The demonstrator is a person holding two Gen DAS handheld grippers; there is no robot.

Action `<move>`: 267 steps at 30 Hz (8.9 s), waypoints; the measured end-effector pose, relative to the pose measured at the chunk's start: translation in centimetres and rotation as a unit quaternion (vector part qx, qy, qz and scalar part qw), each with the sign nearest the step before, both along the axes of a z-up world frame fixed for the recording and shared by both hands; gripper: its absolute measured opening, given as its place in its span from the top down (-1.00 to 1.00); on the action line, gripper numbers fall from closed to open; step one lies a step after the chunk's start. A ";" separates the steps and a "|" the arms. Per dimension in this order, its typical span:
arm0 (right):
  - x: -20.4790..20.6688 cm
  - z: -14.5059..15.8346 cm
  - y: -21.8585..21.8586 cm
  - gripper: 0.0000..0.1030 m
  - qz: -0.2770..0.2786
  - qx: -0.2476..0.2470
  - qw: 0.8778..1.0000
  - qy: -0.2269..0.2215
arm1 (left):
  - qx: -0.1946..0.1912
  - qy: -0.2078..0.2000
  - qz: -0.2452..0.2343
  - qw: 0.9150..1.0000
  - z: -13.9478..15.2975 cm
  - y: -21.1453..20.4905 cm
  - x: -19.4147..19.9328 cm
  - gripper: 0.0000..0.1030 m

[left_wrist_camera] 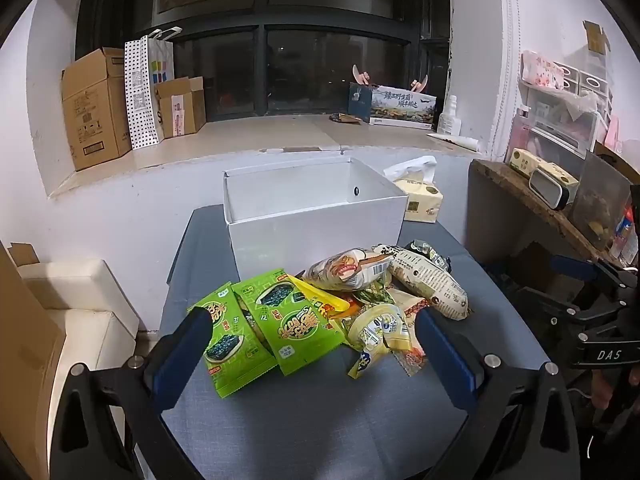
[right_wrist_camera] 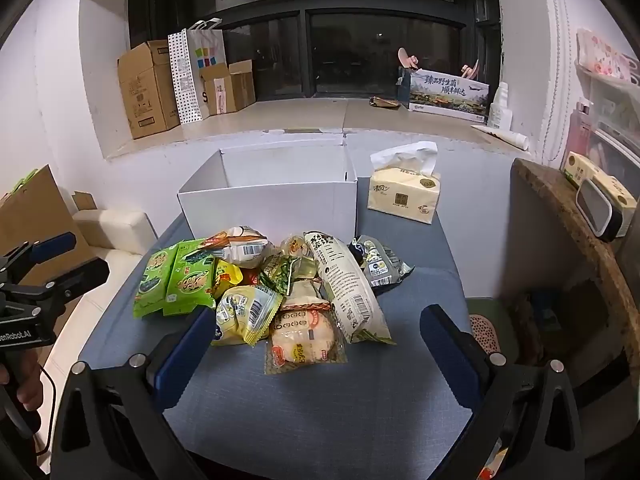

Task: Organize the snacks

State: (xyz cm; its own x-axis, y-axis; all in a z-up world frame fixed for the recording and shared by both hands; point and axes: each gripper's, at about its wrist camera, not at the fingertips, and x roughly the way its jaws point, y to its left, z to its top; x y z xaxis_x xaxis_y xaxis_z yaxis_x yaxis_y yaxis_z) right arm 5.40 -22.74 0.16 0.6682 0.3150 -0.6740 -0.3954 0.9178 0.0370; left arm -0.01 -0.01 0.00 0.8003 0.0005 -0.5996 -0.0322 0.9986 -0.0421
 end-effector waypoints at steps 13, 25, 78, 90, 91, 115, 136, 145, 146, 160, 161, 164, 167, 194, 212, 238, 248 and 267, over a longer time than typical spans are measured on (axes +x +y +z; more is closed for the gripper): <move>-0.1 0.2 0.0 -1.00 0.003 0.001 1.000 -0.003 | -0.002 0.001 0.000 1.000 -0.2 -0.2 0.1 -1.00; -0.2 0.3 0.1 -1.00 0.005 0.000 1.000 -0.003 | -0.002 0.001 -0.001 1.000 -0.1 0.0 -0.1 -1.00; 11.4 -10.6 15.9 -0.85 0.122 -0.040 0.990 0.053 | -0.045 0.023 -0.003 0.999 -0.5 2.6 -0.4 -1.00; 11.7 -9.1 13.6 0.08 0.121 0.000 0.991 0.057 | -0.075 0.055 0.040 0.995 -4.3 6.7 0.9 -1.00; 11.4 -8.7 13.2 0.09 0.122 0.003 0.991 0.054 | -0.074 0.063 0.049 0.994 -4.9 7.2 1.3 -1.00; 4.3 -2.4 2.7 0.10 0.086 0.073 0.994 0.006 | -0.216 0.185 0.161 0.945 -16.6 14.2 12.1 -0.84; 7.2 -0.3 4.4 0.10 0.085 0.100 0.991 -0.004 | -0.149 0.040 0.040 0.987 -1.9 9.9 10.9 -0.22; 18.1 3.0 8.3 0.10 0.071 0.084 0.993 -0.033 | -0.104 0.038 0.005 0.994 2.1 7.8 22.3 -0.22; 20.1 2.8 8.9 0.10 0.065 0.074 0.995 -0.027 | -0.106 0.043 0.004 0.993 1.8 7.8 23.6 -0.22; 30.5 -0.5 10.9 -1.00 0.035 0.052 0.998 0.011 | -0.042 0.082 0.033 0.995 -1.9 9.1 33.3 -1.00; 30.6 -0.6 10.8 -1.00 0.043 0.054 0.997 0.015 | -0.040 0.087 0.034 0.995 -2.0 9.1 33.3 -1.00; 30.0 -0.4 10.7 -1.00 0.046 0.048 0.998 0.001 | -0.061 0.098 0.037 0.993 -2.4 9.4 33.1 -1.00; 29.1 0.0 10.2 -1.00 0.050 0.058 0.997 -0.006 | -0.071 0.106 0.039 0.991 -2.4 9.6 32.1 -1.00; 9.9 -4.5 0.2 -1.00 0.075 0.054 0.995 0.025 | -0.098 0.022 0.024 0.995 -4.1 6.8 6.7 -1.00; 17.1 -14.7 1.8 0.10 0.047 0.040 0.982 0.179 | -0.055 0.032 0.015 0.998 -6.7 7.0 2.6 -1.00; 7.3 -3.7 -2.1 0.22 0.050 0.101 0.993 0.045 | -0.057 0.176 0.002 0.983 -15.4 8.3 9.2 -0.36; 6.6 -3.8 -0.3 0.22 0.068 0.097 0.992 0.043 | -0.077 0.091 -0.023 0.993 -9.1 8.5 6.6 -0.22; 21.2 1.6 9.2 0.22 0.049 0.087 0.995 0.024 | -0.072 0.010 -0.034 0.997 3.3 6.8 23.7 -0.22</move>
